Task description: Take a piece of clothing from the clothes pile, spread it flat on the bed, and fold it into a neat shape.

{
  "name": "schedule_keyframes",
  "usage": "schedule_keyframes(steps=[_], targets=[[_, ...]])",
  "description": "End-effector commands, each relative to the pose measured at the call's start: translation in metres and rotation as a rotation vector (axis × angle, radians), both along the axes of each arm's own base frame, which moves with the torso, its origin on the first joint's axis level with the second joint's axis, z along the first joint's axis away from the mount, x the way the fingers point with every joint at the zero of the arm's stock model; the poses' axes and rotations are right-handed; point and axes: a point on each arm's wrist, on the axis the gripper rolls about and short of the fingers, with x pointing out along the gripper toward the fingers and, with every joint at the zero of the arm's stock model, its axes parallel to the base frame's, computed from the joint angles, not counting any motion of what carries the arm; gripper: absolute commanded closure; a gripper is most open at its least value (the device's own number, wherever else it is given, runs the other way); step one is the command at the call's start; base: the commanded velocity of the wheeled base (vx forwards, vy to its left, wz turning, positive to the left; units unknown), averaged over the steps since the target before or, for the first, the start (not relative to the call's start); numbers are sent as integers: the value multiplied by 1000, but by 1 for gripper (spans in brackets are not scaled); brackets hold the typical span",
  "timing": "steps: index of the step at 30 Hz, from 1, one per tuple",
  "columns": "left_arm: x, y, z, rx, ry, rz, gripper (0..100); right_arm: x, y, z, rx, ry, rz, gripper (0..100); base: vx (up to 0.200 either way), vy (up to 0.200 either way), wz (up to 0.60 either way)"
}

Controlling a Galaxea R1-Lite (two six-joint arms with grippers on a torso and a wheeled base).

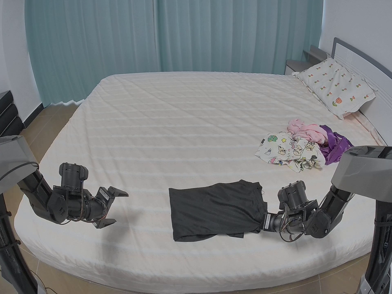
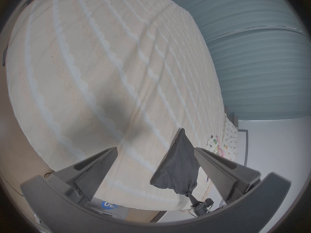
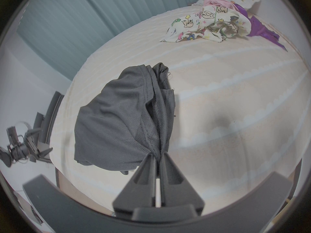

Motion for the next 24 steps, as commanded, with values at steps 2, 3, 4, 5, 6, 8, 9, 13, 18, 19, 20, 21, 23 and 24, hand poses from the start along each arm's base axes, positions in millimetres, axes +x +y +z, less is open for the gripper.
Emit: schedule_keyframes(steps=[2, 3, 4, 5, 6, 8, 9, 13, 18, 19, 20, 21, 23, 24], targets=[[0, 0, 0, 0, 1, 0, 0, 0, -8, -3, -67, -13, 5, 0, 0, 0, 0], [0, 0, 0, 0, 1, 0, 0, 1, -9, -3, -69, -19, 8, 0, 0, 0, 0], [0, 0, 0, 0, 1, 0, 0, 3, -8, -1, -64, -26, 6, 0, 0, 0, 0], [0, 0, 0, 0, 1, 0, 0, 5, -9, 2, -56, -38, 0, 0, 0, 0, 0], [0, 0, 0, 0, 1, 0, 0, 8, -9, 5, -44, -48, -1, 0, 0, 0, 0], [0, 0, 0, 0, 1, 0, 0, 14, -9, 12, -25, -79, -10, 0, 0, 0, 0], [0, 0, 0, 0, 1, 0, 0, 17, -8, 14, -17, -87, -12, 0, 0, 0, 0], [0, 0, 0, 0, 1, 0, 0, 41, -3, 17, 45, -133, -60, 0, 0, 0, 0], [-1, 0, -1, 1, 4, 1, 0, 87, 13, 4, 114, -161, -118, 0, 0, 0, 0], [-1, 0, -1, 1, 5, 1, 0, 93, 15, 3, 118, -164, -120, 0, 0, 0, 0], [-1, -1, -1, 1, 5, -1, 0, 94, 16, 3, 119, -165, -119, 0, 0, 0, 0], [-1, -1, -1, 2, 7, 0, 0, 103, 20, 2, 125, -178, -119, 0, 0, 0, 0], [-2, -1, -1, 2, 7, -1, 0, 112, 22, -1, 131, -187, -122, 0, 0, 0, 0], [-2, 0, -1, 2, 7, 0, 0, 113, 22, -2, 133, -190, -122, 0, 0, 0, 0]])
